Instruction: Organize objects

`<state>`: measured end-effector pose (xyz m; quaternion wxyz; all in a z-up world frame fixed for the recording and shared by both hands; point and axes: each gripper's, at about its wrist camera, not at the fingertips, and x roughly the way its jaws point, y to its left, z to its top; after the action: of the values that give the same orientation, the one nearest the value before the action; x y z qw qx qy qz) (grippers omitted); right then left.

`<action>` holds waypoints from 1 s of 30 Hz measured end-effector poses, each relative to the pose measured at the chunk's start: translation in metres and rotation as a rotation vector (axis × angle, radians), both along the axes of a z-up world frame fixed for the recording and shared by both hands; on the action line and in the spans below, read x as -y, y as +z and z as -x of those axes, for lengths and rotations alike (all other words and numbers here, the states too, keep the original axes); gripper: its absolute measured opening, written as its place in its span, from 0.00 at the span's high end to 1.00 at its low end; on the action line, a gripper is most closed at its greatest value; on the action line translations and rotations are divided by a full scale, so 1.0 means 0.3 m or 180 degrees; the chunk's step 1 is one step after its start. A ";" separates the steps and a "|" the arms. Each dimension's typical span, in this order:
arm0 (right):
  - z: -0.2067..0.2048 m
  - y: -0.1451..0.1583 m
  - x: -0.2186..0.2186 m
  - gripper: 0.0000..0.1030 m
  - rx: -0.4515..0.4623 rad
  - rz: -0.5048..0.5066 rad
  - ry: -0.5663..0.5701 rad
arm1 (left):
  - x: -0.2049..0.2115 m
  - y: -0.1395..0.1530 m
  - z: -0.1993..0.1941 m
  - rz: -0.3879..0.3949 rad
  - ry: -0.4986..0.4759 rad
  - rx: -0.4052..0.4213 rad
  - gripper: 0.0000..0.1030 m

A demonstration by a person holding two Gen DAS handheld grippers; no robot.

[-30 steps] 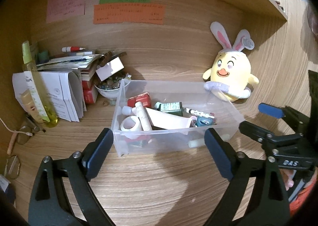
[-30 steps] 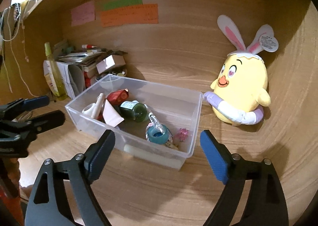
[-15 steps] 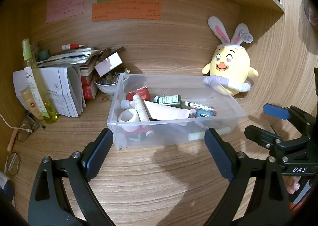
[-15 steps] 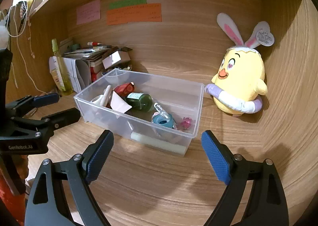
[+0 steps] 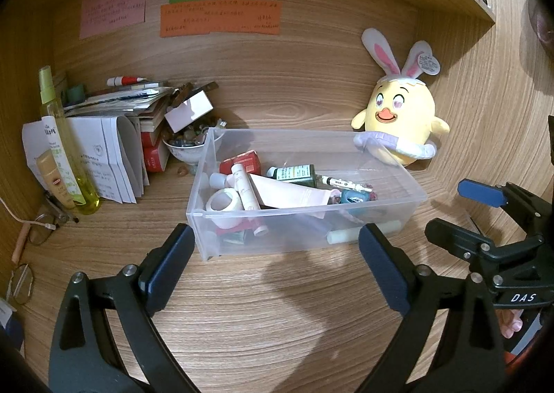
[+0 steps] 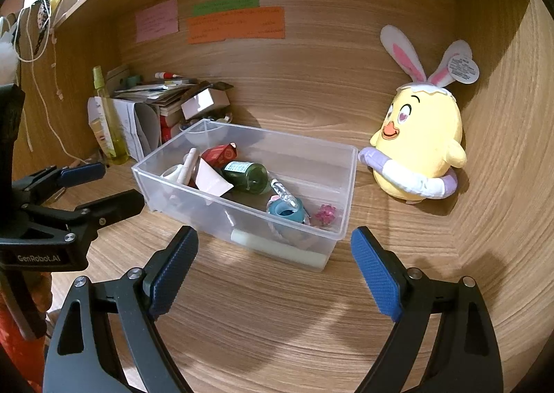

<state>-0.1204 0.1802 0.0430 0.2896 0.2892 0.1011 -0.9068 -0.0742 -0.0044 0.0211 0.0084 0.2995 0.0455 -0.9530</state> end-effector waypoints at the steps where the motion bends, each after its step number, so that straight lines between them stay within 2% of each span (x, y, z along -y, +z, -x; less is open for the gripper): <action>1: -0.002 0.001 0.002 0.14 -0.0001 -0.0002 -0.0001 | 0.000 0.001 -0.001 -0.0001 0.0000 0.0000 0.06; 30: -0.004 -0.007 0.010 0.14 0.0011 -0.0003 0.0005 | -0.002 -0.004 0.004 -0.0022 0.0013 0.0017 0.06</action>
<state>-0.1192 0.1772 0.0409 0.2904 0.2909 0.1012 -0.9060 -0.0754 -0.0038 0.0198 0.0094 0.3021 0.0494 -0.9520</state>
